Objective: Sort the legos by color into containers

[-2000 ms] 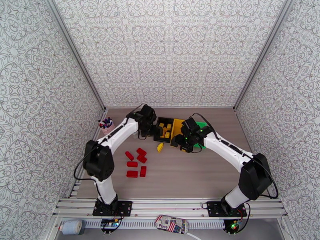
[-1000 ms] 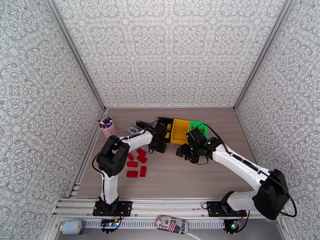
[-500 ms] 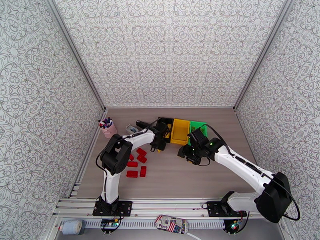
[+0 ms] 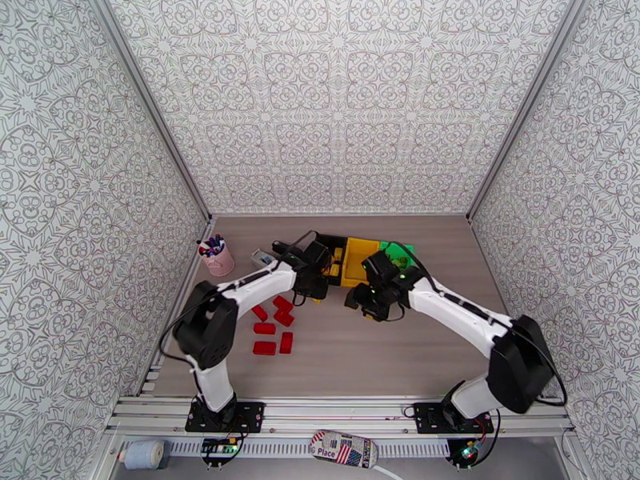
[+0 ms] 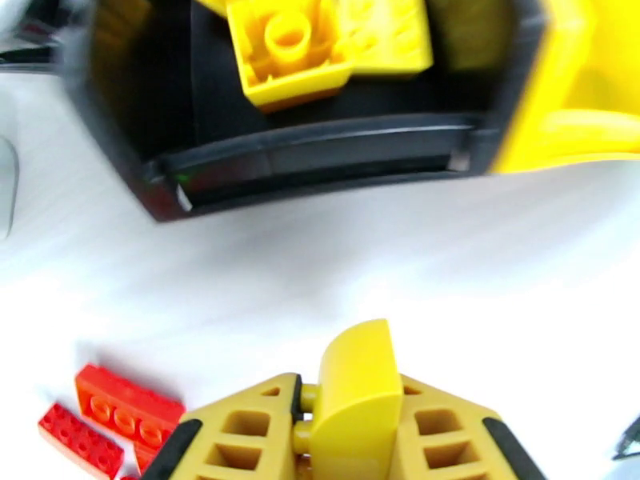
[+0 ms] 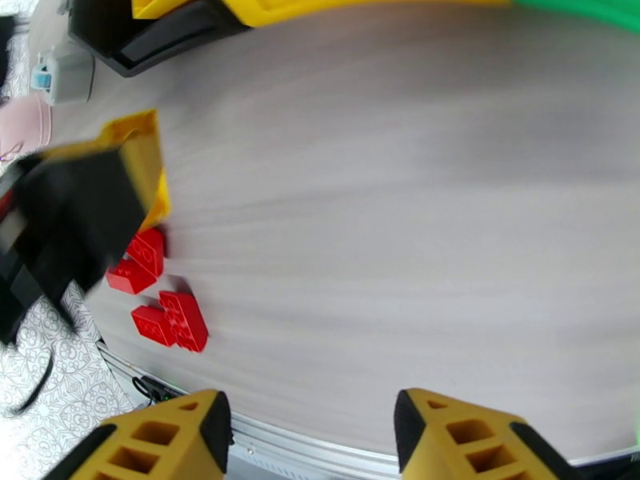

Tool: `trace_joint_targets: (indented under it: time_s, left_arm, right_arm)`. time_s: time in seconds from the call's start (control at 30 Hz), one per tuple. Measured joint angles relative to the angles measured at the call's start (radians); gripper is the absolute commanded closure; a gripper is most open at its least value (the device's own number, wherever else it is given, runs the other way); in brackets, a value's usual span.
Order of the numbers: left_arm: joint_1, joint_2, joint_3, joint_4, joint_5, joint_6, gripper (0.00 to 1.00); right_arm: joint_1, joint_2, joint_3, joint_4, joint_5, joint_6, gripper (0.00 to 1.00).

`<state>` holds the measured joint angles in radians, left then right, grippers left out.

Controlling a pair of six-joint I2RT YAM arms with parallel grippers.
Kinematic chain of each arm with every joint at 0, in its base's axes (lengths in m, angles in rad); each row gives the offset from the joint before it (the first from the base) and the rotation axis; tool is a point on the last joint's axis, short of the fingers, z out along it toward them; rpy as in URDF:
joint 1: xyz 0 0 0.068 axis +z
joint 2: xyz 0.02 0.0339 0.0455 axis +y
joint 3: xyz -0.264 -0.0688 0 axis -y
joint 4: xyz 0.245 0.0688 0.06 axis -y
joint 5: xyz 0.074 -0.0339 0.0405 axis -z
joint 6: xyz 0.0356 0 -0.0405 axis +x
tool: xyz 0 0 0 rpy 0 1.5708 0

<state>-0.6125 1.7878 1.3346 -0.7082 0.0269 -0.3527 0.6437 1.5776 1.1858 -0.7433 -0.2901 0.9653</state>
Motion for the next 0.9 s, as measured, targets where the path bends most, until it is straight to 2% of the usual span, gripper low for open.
trace_joint_targets:
  time_s: [0.2, 0.43, 0.5, 0.6, 0.67, 0.77, 0.9]
  left_arm:
    - [0.030, -0.038, 0.047, -0.039, 0.060, -0.014, 0.76]
    - [0.112, 0.051, 0.312, -0.119, 0.094, -0.010, 0.72]
    - [0.126, 0.098, 0.395, -0.138, 0.101, -0.006, 0.65]
    - [0.143, 0.198, 0.541, -0.177, 0.108, 0.010, 0.45]
    - [0.151, 0.270, 0.639, -0.214, 0.108, 0.014, 0.35]
    - [0.157, 0.341, 0.735, -0.254, 0.107, 0.013, 0.30]
    - [0.159, 0.338, 0.751, -0.285, 0.105, 0.012, 0.29]
  right_arm:
    - [0.000, 0.127, 0.131, 0.031, -0.021, -0.043, 0.39]
    - [-0.021, 0.175, 0.243, 0.032, -0.038, -0.084, 0.39]
    - [-0.039, 0.175, 0.254, 0.032, -0.040, -0.094, 0.39]
    - [-0.067, 0.174, 0.258, 0.024, -0.040, -0.107, 0.39]
    - [-0.085, 0.171, 0.258, 0.014, -0.040, -0.117, 0.39]
    - [-0.101, 0.158, 0.258, 0.000, -0.040, -0.129, 0.38]
    - [-0.106, 0.125, 0.257, -0.015, -0.041, -0.151, 0.37]
